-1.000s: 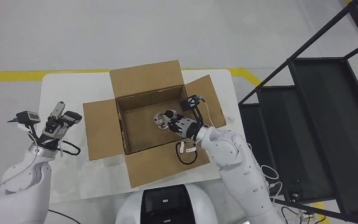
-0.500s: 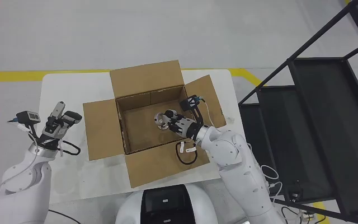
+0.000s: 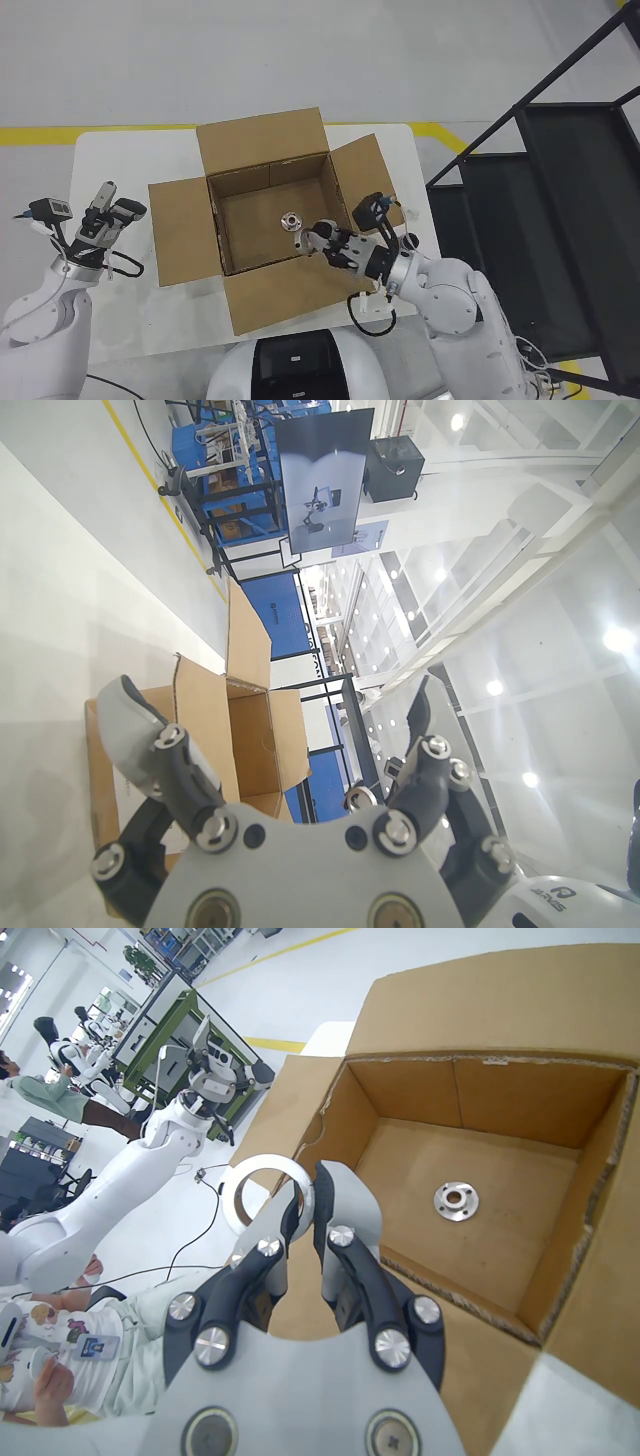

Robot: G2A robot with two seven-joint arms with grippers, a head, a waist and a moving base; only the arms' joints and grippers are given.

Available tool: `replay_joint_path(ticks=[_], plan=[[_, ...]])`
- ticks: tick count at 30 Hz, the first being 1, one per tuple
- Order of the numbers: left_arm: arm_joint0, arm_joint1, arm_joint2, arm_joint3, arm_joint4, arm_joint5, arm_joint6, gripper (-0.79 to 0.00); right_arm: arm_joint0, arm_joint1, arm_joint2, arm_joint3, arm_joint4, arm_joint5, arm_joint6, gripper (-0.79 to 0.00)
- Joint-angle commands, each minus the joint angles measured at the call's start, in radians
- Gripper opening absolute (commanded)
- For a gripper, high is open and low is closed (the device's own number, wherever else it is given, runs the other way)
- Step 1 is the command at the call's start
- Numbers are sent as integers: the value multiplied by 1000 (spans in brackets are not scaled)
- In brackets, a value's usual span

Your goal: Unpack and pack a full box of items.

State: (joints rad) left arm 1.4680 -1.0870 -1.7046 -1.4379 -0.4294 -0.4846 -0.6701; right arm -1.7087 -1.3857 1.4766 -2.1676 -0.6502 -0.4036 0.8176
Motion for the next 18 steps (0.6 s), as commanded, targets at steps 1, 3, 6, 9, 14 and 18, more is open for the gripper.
replay_joint_path(ticks=[1,3,6,9,14,18], plan=[[0,0,0,0,0,0,0,0,-75,9,95,-22,61,-26,-9,-785],[0,0,0,0,0,0,0,0,-136,17,179,-21,125,-55,-22,-785],[0,0,0,0,0,0,0,0,-207,27,282,15,204,-108,-46,-785],[0,0,0,0,0,0,0,0,-255,32,356,53,227,-114,-81,-785],[0,0,0,0,0,0,0,0,-305,41,411,97,203,-105,-90,-785],[0,0,0,0,0,0,0,0,-300,49,403,165,120,-79,-68,-785]])
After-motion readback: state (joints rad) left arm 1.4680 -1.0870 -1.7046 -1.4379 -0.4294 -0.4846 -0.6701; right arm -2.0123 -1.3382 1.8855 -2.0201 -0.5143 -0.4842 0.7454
